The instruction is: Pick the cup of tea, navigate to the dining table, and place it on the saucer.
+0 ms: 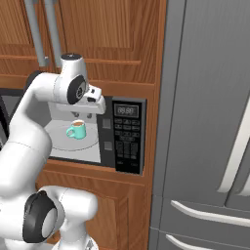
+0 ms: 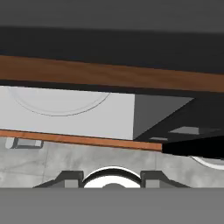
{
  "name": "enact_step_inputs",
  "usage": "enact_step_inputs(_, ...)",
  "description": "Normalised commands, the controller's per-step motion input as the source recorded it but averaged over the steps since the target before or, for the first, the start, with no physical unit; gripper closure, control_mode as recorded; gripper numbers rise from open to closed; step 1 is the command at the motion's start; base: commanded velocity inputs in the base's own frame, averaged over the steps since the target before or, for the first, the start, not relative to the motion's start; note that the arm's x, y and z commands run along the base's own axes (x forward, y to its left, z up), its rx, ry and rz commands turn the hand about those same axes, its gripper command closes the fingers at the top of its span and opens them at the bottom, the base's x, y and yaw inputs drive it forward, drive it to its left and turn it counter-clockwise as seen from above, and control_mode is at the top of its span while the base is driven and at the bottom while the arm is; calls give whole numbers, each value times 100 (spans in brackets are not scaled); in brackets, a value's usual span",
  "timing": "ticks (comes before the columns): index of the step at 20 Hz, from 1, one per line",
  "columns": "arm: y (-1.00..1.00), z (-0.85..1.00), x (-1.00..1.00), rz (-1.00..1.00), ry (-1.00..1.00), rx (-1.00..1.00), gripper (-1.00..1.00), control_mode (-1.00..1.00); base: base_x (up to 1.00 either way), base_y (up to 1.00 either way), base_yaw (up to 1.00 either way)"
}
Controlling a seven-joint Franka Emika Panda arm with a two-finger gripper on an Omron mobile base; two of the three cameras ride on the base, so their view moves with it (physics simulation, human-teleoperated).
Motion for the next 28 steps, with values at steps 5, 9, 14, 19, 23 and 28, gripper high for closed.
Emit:
enact_step_inputs(5,0,0,-35,0,-16,0,-100,-100,0,0,0)
enact_step_inputs(9,34,-18,-48,-11,-30,-1,-100,-100,0,0,0)
enact_step_inputs(14,47,-35,-24,-21,-16,0,-100,-100,0,0,0)
enact_step_inputs(19,29,-23,-2,-26,-6,5,-100,-100,0,0,0)
enact_step_inputs(23,25,-20,2,-32,0,6,-100,-100,0,0,0)
enact_step_inputs(28,25,-16,11,-27,0,2,-100,-100,0,0,0)
